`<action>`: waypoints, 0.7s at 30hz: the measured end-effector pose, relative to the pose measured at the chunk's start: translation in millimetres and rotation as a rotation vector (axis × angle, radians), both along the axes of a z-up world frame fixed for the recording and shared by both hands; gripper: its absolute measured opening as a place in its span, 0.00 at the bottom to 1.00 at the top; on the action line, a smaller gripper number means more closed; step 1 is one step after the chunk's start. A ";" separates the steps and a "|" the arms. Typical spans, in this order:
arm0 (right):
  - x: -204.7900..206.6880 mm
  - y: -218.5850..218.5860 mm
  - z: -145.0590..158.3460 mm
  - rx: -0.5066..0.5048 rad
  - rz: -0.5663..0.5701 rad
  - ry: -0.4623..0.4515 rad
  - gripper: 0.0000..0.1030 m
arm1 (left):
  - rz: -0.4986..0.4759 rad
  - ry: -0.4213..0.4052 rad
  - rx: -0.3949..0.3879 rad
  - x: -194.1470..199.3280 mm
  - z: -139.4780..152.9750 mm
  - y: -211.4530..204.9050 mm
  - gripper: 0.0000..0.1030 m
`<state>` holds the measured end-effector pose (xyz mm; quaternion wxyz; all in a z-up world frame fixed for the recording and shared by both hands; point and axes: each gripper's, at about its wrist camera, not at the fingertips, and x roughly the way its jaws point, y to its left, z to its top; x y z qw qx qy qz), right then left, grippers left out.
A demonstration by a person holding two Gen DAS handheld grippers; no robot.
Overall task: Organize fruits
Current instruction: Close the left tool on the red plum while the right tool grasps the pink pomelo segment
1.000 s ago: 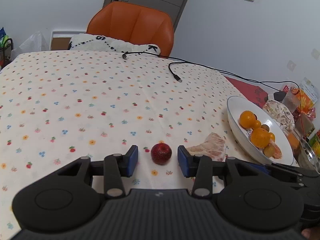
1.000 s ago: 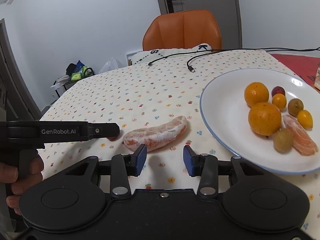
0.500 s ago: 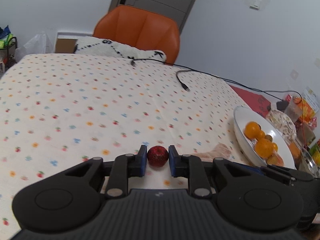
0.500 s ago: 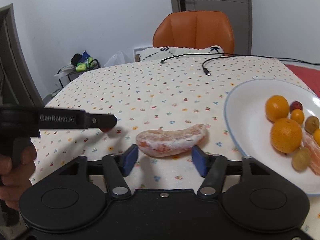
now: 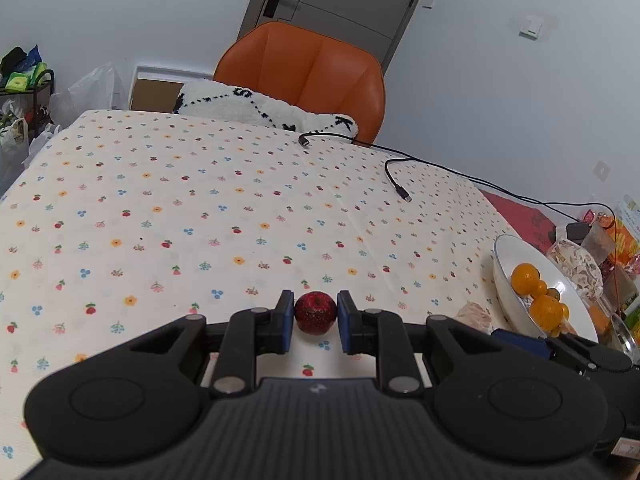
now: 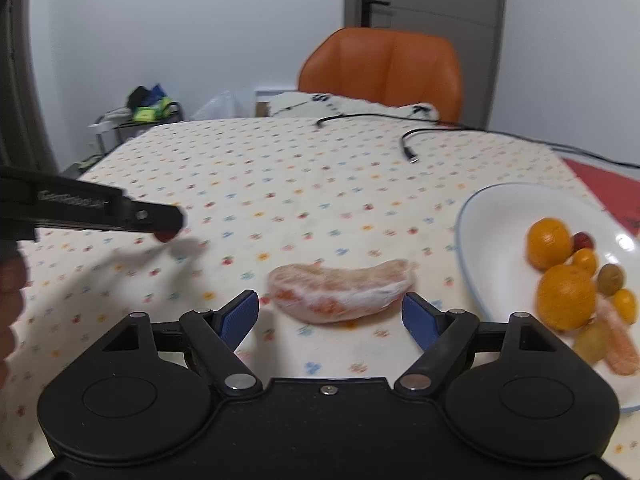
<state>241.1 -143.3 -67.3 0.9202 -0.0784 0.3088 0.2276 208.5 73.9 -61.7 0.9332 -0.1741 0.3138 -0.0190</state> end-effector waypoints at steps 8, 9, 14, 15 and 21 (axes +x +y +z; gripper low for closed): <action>10.2 2.4 -0.6 -0.004 -0.004 -0.014 0.79 | 0.012 0.004 -0.010 -3.5 -1.2 9.1 0.20; 11.1 3.7 -0.8 -0.003 -0.004 -0.015 0.80 | 0.012 0.004 -0.011 -4.1 -1.3 10.0 0.20; 14.4 10.4 -1.2 -0.007 -0.016 -0.005 0.86 | 0.013 -0.003 -0.020 -8.3 0.6 14.2 0.20; 14.7 11.8 -1.6 -0.005 -0.015 -0.004 0.89 | 0.014 -0.005 -0.023 -8.9 1.0 15.0 0.20; 17.2 19.1 -5.0 -0.027 -0.011 -0.027 0.89 | 0.015 -0.006 -0.024 -11.4 3.1 16.8 0.20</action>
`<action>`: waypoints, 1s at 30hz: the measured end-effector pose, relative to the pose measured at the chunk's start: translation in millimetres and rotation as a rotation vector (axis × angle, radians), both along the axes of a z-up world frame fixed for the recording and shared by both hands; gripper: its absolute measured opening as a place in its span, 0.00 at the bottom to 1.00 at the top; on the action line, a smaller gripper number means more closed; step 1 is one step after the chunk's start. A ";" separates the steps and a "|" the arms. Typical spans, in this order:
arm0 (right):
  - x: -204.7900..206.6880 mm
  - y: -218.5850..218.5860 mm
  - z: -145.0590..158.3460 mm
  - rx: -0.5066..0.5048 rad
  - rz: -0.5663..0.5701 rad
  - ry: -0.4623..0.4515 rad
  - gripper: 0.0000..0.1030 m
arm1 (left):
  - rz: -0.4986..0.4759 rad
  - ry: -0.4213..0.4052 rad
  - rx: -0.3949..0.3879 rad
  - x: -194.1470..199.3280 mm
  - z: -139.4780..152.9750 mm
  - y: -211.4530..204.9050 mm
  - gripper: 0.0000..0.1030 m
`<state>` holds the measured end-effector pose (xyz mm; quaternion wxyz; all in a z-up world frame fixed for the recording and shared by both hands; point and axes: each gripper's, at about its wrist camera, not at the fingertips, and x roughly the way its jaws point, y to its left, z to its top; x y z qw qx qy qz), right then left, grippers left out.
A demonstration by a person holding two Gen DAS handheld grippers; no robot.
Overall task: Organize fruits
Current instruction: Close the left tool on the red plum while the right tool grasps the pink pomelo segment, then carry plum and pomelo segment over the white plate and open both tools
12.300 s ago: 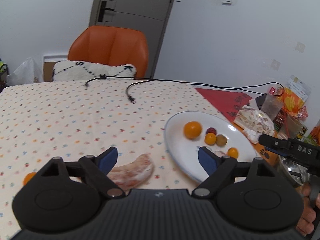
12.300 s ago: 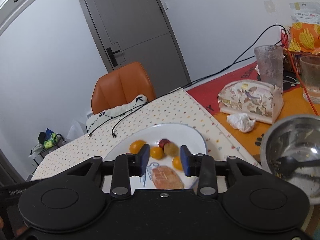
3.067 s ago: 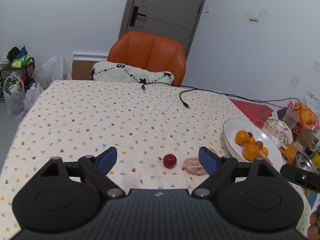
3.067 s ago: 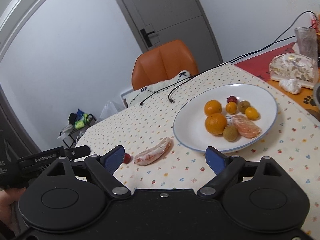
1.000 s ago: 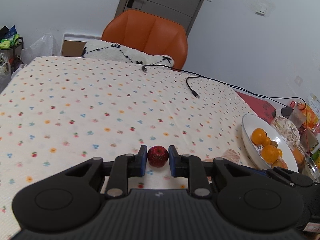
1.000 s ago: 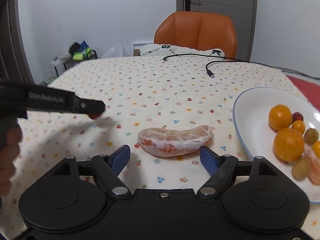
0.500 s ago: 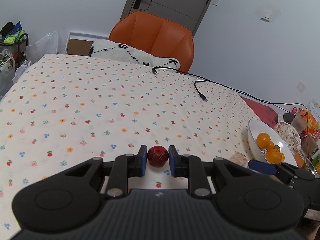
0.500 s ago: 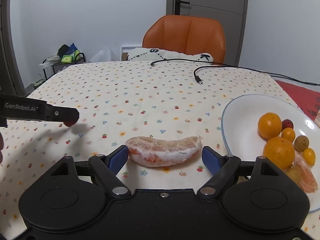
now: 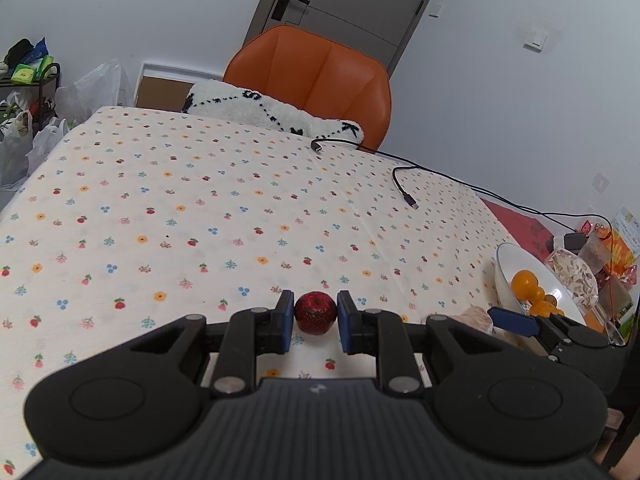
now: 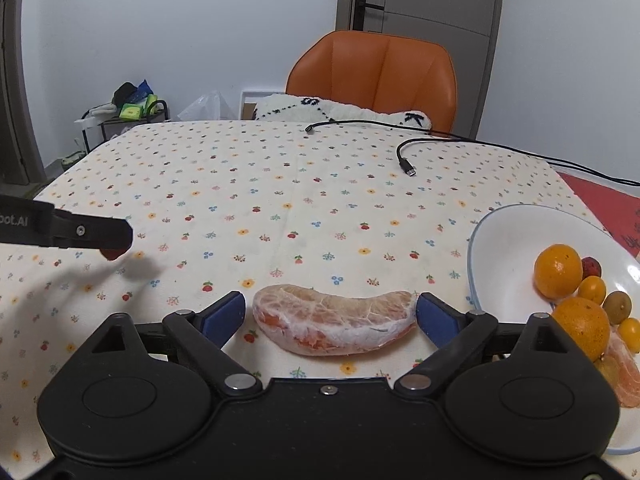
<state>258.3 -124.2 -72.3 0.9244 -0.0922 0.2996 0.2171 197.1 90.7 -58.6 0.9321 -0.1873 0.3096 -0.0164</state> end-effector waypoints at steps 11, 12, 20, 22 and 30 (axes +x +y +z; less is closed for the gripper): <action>-15.0 -21.4 17.6 0.107 -0.003 -0.006 0.81 | -0.008 -0.021 0.024 -7.6 13.2 -14.9 0.20; -16.4 -25.1 20.9 0.120 -0.008 -0.012 0.81 | -0.011 -0.024 0.026 -8.5 14.7 -17.2 0.20; -28.2 -50.8 40.5 0.173 -0.030 -0.054 0.81 | -0.036 -0.054 0.041 -12.7 28.8 -39.4 0.20; -31.0 -56.5 43.0 0.178 -0.036 -0.063 0.81 | -0.043 -0.061 0.045 -14.0 32.0 -45.5 0.20; -41.9 -88.6 49.7 0.203 -0.089 -0.090 0.81 | -0.082 -0.086 0.057 -16.5 41.7 -71.8 0.20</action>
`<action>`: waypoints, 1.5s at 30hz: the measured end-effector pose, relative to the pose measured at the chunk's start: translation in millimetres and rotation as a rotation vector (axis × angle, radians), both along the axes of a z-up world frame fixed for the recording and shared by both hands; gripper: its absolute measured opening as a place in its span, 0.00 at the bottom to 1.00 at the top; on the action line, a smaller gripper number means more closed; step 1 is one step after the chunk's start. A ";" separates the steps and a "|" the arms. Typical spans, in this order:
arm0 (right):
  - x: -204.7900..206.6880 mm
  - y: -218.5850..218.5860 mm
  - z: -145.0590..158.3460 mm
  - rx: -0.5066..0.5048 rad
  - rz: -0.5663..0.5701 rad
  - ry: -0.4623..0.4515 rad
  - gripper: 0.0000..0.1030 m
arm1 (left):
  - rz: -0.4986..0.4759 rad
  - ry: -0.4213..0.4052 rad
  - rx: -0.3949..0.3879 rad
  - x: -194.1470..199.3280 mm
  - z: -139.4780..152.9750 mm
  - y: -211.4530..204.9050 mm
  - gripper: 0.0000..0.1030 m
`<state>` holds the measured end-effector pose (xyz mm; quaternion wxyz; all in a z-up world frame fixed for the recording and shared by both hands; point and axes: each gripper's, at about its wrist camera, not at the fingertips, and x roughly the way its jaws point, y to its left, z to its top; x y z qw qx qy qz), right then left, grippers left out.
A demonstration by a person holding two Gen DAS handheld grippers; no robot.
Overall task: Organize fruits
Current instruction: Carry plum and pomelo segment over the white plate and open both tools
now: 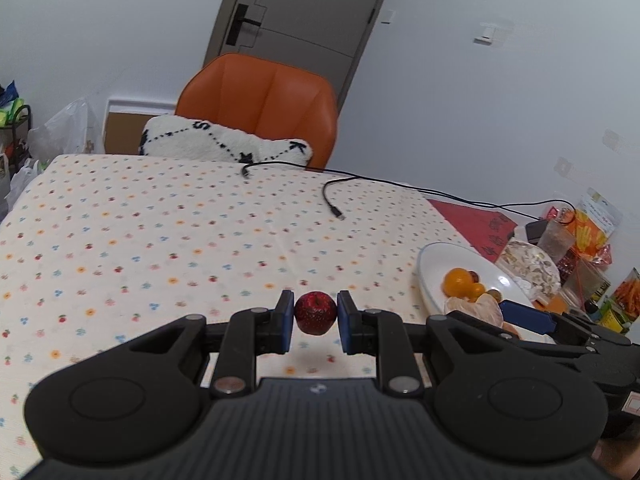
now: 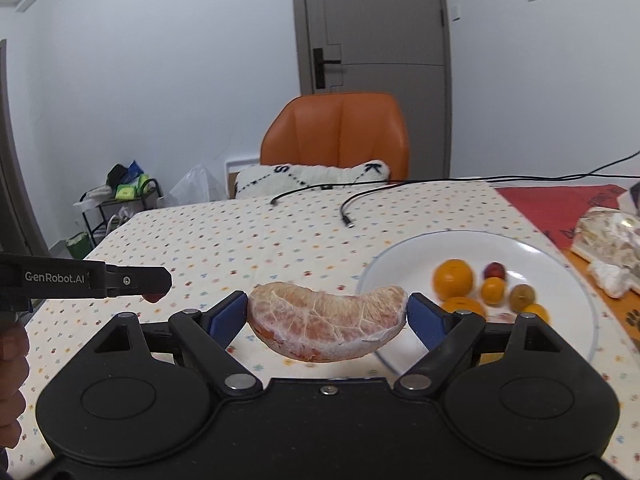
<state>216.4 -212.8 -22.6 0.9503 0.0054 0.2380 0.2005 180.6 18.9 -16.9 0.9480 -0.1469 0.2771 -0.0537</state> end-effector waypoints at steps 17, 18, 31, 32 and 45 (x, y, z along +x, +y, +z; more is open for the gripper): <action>-14.8 -70.5 4.2 0.038 -0.095 -0.037 0.81 | -0.067 -0.038 0.025 4.2 14.3 -63.9 0.20; -15.0 -74.1 4.5 0.039 -0.104 -0.038 0.81 | -0.072 -0.039 0.026 5.3 14.8 -67.5 0.21; -7.2 -113.5 -0.9 0.047 -0.186 -0.028 0.81 | -0.104 -0.039 0.019 23.8 10.6 -99.9 0.21; -6.1 -115.8 -1.8 0.049 -0.191 -0.025 0.81 | -0.102 -0.037 0.024 25.5 9.8 -101.8 0.21; 6.2 -126.0 -11.5 0.071 -0.194 0.002 0.81 | -0.136 0.001 0.026 52.7 -1.3 -126.0 0.21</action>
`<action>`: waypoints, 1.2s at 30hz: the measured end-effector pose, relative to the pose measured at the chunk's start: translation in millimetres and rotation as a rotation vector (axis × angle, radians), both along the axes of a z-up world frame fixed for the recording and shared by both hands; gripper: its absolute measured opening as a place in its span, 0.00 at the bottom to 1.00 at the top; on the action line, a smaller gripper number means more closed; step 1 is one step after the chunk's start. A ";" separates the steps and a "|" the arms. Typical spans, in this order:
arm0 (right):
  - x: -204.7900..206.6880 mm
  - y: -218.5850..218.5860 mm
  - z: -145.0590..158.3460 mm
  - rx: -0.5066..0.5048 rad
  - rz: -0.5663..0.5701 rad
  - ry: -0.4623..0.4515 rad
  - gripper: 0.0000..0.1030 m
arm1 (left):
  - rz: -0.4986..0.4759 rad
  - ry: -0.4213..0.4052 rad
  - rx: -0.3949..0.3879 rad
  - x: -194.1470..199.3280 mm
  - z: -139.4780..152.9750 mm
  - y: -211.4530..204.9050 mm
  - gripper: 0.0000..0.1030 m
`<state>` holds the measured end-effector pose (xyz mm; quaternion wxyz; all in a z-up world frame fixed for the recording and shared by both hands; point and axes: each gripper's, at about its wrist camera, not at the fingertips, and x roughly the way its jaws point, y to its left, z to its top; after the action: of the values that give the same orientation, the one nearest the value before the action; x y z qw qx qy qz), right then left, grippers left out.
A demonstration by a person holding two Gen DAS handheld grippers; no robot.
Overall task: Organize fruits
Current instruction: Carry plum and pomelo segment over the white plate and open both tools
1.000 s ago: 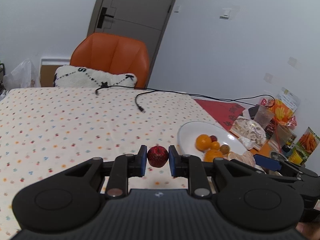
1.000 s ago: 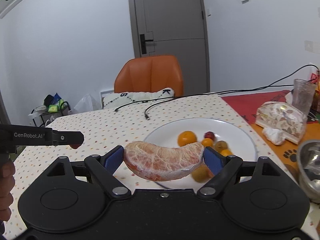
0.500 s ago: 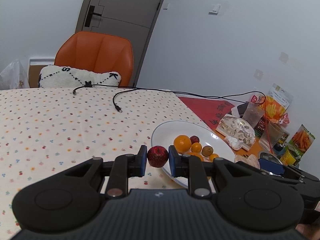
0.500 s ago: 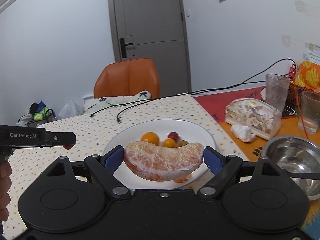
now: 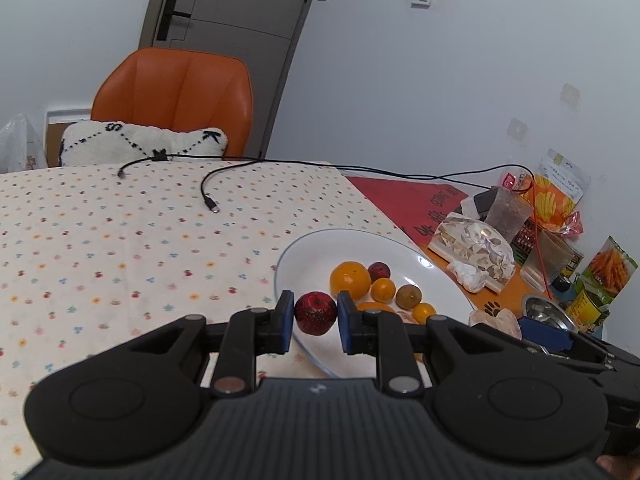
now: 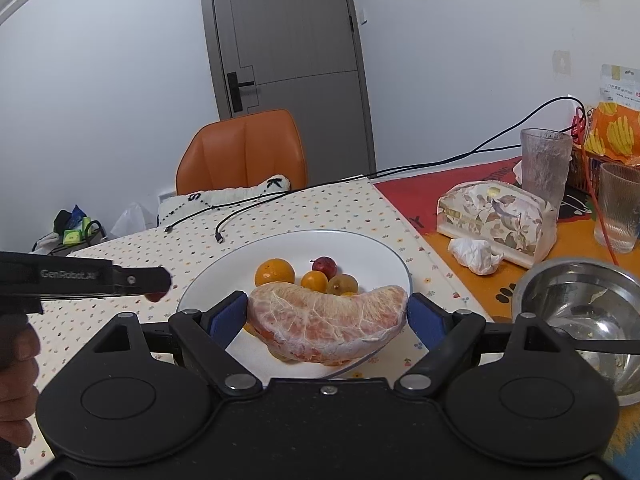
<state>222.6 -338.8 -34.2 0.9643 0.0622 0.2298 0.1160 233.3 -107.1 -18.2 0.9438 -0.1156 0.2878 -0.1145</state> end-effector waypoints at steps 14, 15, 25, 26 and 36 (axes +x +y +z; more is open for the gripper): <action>5.6 22.9 -7.8 0.002 0.049 0.023 0.81 | 0.036 0.012 0.021 11.9 2.7 1.6 0.47; 5.9 25.4 -8.9 0.004 0.050 0.029 0.81 | 0.045 0.005 0.021 10.0 3.7 5.3 0.51; 11.2 57.2 -7.8 0.013 0.069 0.041 0.81 | 0.108 0.012 0.012 -3.9 4.3 42.6 0.56; 13.1 59.6 -6.6 0.015 0.065 0.038 0.81 | 0.113 0.011 0.010 -5.5 5.0 46.1 0.56; 13.9 61.2 -2.3 0.060 0.028 0.038 0.86 | 0.160 0.000 0.001 -21.4 8.2 73.3 0.60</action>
<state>236.6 -277.6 -36.4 0.9557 0.0899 0.2454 0.1352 211.9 -33.8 -10.0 0.9499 -0.1375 0.2780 -0.0386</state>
